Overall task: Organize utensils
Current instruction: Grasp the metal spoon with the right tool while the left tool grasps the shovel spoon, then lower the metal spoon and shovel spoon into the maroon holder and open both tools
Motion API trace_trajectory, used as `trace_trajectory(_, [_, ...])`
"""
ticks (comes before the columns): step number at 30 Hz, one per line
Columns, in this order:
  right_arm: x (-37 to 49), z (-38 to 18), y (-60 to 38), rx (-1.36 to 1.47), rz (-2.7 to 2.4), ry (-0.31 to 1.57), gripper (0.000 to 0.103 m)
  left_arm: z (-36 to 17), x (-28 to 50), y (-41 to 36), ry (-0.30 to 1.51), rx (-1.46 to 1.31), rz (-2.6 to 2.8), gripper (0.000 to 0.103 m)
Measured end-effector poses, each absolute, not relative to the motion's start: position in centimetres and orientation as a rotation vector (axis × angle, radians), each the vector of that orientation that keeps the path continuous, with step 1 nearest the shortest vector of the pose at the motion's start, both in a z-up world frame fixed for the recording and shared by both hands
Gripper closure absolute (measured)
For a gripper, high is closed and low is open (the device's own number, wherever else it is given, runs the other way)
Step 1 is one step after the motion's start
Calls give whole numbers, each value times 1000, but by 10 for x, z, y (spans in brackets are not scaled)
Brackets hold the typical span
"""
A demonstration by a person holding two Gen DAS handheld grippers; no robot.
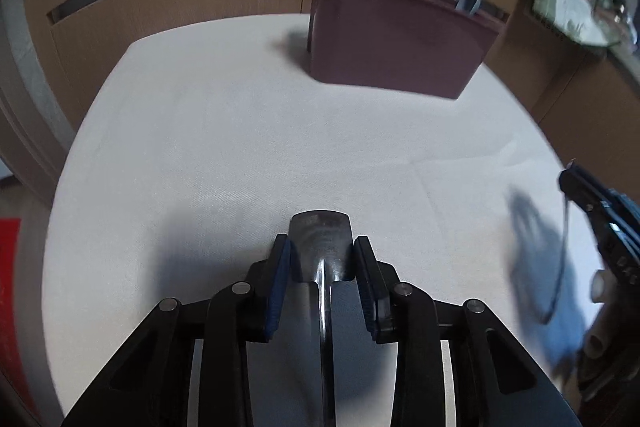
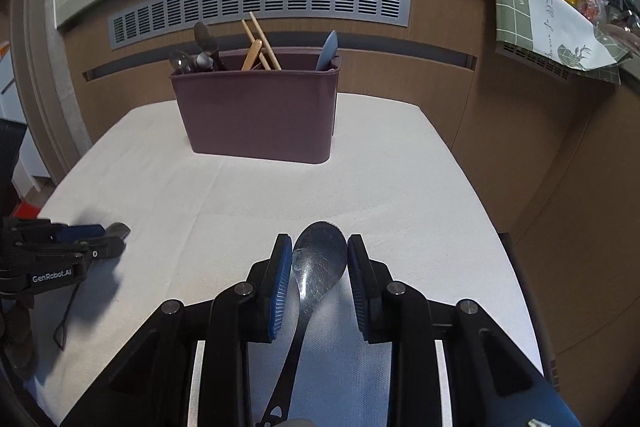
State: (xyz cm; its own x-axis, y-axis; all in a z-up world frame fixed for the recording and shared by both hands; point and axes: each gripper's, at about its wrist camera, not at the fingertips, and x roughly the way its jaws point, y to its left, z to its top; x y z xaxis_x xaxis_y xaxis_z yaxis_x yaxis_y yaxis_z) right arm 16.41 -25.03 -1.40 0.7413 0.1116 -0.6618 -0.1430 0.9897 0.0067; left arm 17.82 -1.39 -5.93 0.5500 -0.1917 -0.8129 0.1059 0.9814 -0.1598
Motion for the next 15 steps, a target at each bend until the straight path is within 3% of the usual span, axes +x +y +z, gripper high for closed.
trace_trajectory(7, [156, 13, -267, 49, 188, 623, 77, 0, 151, -8, 768, -170, -261, 70])
trace_trajectory(15, [155, 28, -267, 52, 200, 588, 77, 24, 146, -16, 674, -156, -313, 70])
